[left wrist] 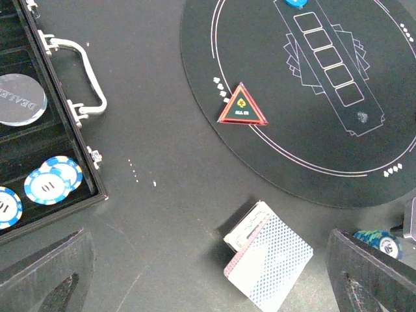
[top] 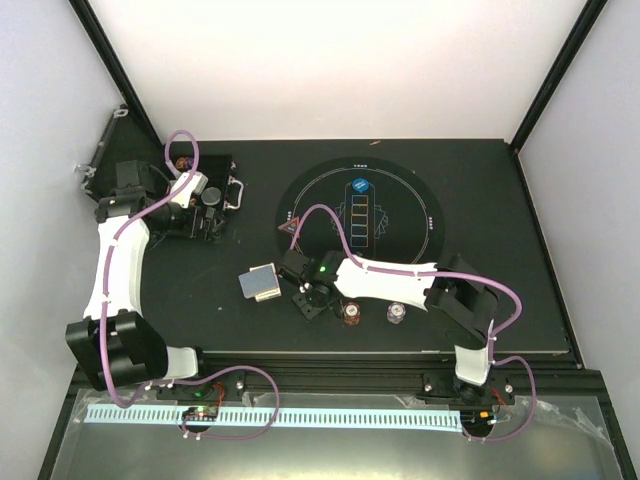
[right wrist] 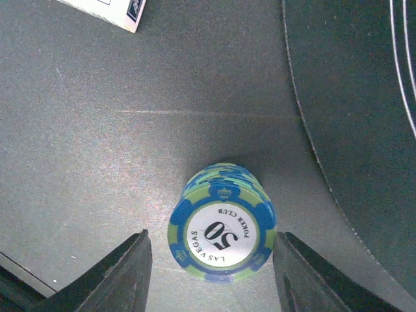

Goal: Distribute texas hold em gaming equipment

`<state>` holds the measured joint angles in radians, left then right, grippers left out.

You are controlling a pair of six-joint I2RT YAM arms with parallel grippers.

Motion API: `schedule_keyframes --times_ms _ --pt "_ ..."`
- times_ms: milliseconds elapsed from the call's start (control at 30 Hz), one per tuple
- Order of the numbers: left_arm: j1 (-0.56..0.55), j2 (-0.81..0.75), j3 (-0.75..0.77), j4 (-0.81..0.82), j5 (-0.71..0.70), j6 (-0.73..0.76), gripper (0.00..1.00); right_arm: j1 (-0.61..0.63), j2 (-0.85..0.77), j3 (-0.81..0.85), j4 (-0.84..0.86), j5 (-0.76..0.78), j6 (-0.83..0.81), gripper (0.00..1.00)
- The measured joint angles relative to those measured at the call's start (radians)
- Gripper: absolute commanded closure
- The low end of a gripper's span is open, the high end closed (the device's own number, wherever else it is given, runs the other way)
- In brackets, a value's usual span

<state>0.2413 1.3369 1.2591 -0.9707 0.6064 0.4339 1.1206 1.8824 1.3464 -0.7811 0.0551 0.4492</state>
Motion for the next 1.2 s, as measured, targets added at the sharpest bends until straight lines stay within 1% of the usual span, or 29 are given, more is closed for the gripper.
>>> schedule_keyframes --times_ms 167,233,367,500,600,700,900,1067,1200 --pt "0.0 -0.007 0.0 0.0 0.0 0.0 0.01 0.0 0.002 -0.001 0.004 0.014 -0.002 0.55" --pt "0.0 -0.008 0.0 0.0 0.0 0.0 0.01 0.0 0.006 -0.001 0.005 0.016 0.001 0.56" --pt "0.0 -0.008 0.0 0.0 0.0 0.0 0.01 0.0 0.007 -0.001 0.007 0.023 -0.002 0.52" --pt "0.002 -0.009 0.0 0.0 0.0 0.0 0.01 0.0 0.013 0.0 0.002 0.039 -0.002 0.52" --pt "0.002 -0.009 0.0 0.0 0.001 0.0 0.01 0.0 0.016 0.0 -0.006 0.048 -0.003 0.48" --pt "0.003 -0.009 0.0 0.0 0.002 0.0 0.01 0.0 0.016 0.0 -0.012 0.053 -0.005 0.48" --pt "0.008 -0.009 0.0 0.0 0.005 0.001 0.01 0.001 0.017 0.005 -0.013 0.06 -0.005 0.56" --pt "0.017 -0.009 0.0 -0.001 0.007 0.001 0.01 0.002 0.017 0.008 -0.014 0.064 -0.005 0.6" --pt "0.019 -0.009 0.0 -0.001 0.008 0.001 0.01 0.002 0.017 0.009 -0.014 0.066 -0.005 0.7"
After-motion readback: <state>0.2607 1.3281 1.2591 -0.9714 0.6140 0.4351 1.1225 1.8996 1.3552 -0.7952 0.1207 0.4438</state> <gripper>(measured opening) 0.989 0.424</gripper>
